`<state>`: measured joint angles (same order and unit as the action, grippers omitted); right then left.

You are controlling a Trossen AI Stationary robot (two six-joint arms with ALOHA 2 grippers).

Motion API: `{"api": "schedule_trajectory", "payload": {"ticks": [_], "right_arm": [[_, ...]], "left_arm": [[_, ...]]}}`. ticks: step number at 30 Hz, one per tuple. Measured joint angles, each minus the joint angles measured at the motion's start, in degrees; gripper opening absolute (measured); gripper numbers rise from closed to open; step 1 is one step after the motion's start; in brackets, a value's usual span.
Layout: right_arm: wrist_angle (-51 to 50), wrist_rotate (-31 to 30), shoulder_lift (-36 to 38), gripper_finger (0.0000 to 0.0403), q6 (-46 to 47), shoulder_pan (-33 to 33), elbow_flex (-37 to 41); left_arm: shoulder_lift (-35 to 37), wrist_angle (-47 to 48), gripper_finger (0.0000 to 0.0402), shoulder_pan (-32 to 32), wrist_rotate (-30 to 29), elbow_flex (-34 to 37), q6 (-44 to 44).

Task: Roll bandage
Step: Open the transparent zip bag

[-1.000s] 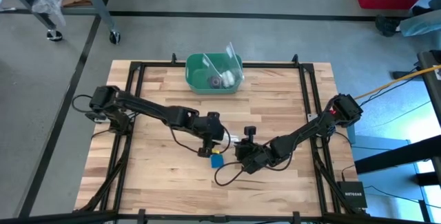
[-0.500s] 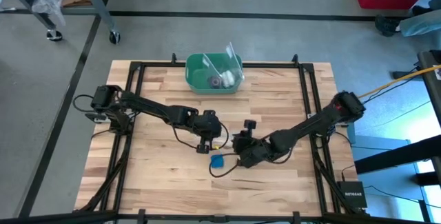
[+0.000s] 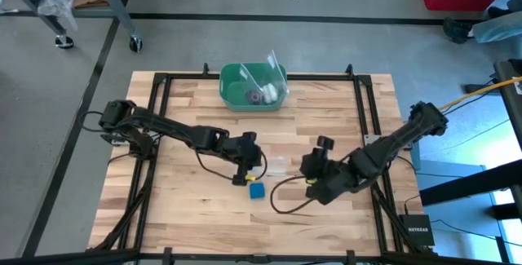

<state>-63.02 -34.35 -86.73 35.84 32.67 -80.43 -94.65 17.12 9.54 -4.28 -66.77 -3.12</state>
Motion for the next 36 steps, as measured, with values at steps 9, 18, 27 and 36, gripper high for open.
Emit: {"api": "schedule_trajectory", "payload": {"ticks": [9,18,27,36], "right_arm": [[44.4,-2.4,6.8,0.0193,-2.5,1.5,28.0],[75.4,-3.8,5.1,0.0184,-12.4,0.1,39.5],[75.3,-3.0,5.2,0.0031,-15.6,-0.2,39.4],[74.0,-2.8,5.1,0.0008,-15.3,-0.4,39.4]], "left_arm": [[0.4,-0.4,0.0002,3.0,0.0,-0.1,-7.6],[0.4,-1.2,0.0001,3.2,0.0,-0.1,-12.2],[0.4,-1.1,0.0001,3.2,0.0,-0.1,-13.5],[0.5,0.6,0.0033,3.1,0.0,-0.9,-8.6]]}}
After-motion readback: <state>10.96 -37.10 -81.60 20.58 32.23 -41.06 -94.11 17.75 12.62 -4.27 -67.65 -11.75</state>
